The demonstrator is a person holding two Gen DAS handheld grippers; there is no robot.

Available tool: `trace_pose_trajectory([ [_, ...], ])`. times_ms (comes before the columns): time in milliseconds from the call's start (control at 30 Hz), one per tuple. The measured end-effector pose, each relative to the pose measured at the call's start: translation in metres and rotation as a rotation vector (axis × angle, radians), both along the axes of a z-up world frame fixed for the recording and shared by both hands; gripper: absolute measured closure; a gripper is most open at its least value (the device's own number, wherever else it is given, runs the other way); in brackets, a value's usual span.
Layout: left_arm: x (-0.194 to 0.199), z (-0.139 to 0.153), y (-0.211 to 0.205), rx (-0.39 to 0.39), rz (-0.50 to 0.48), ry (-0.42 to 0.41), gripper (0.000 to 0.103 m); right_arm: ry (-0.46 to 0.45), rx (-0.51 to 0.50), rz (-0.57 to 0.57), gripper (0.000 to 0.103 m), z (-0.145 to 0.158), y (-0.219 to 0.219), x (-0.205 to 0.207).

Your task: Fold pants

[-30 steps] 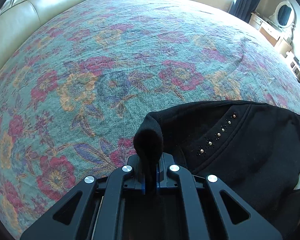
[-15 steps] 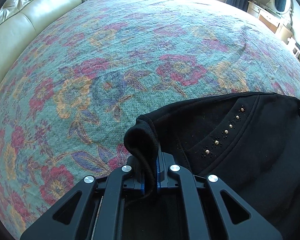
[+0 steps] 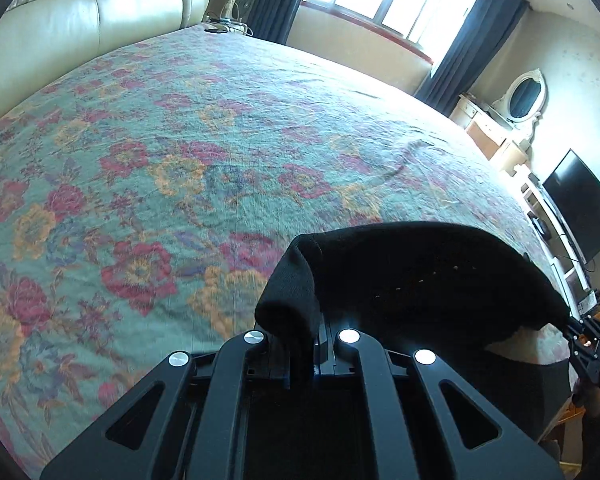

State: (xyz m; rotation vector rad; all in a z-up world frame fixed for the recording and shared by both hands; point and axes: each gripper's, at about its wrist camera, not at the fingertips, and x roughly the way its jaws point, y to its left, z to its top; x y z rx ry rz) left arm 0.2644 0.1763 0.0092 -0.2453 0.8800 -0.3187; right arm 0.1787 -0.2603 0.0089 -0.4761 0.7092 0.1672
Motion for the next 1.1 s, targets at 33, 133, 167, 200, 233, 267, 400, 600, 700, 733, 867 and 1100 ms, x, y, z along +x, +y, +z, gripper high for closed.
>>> trace_pose_trajectory([
  [33,-0.018,-0.001,0.004,-0.010,-0.009,0.003,0.096,0.000,-0.002,0.002,0.091,-0.005,0.001,-0.021],
  [133,-0.067,-0.016,0.014,-0.040,-0.063,0.039,0.091,0.043,-0.036,0.022,0.091,-0.030,0.008,-0.074],
  [167,-0.080,-0.025,0.015,-0.028,-0.082,0.068,0.087,0.081,-0.043,0.029,0.090,-0.042,0.011,-0.083],
  [200,-0.092,-0.035,0.015,-0.002,-0.095,0.099,0.083,0.115,-0.052,0.031,0.088,-0.054,0.014,-0.092],
  [233,-0.104,-0.045,0.017,0.019,-0.106,0.127,0.082,0.142,-0.053,0.030,0.084,-0.065,0.017,-0.096],
  [267,-0.114,-0.053,0.018,0.047,-0.096,0.145,0.080,0.173,-0.039,0.027,0.075,-0.073,0.017,-0.102],
  [400,-0.144,-0.060,0.040,-0.054,0.016,0.183,0.077,0.241,0.250,-0.031,0.027,-0.061,0.003,-0.111],
  [600,-0.155,-0.053,0.036,-0.250,0.187,0.200,0.066,0.367,0.970,-0.276,0.025,-0.061,-0.056,-0.092],
  [700,-0.165,-0.053,0.040,-0.407,0.299,0.231,0.066,0.428,1.189,-0.391,0.025,-0.081,-0.071,-0.092],
  [733,-0.170,-0.054,0.041,-0.470,0.307,0.235,0.064,0.436,1.227,-0.410,0.025,-0.085,-0.073,-0.094],
  [867,-0.172,-0.061,0.036,-0.509,0.317,0.254,0.050,0.429,1.261,-0.435,0.025,-0.090,-0.073,-0.095],
  [1100,-0.149,-0.074,0.031,-0.483,0.385,0.264,0.051,0.420,1.298,-0.481,0.024,-0.095,-0.071,-0.081],
])
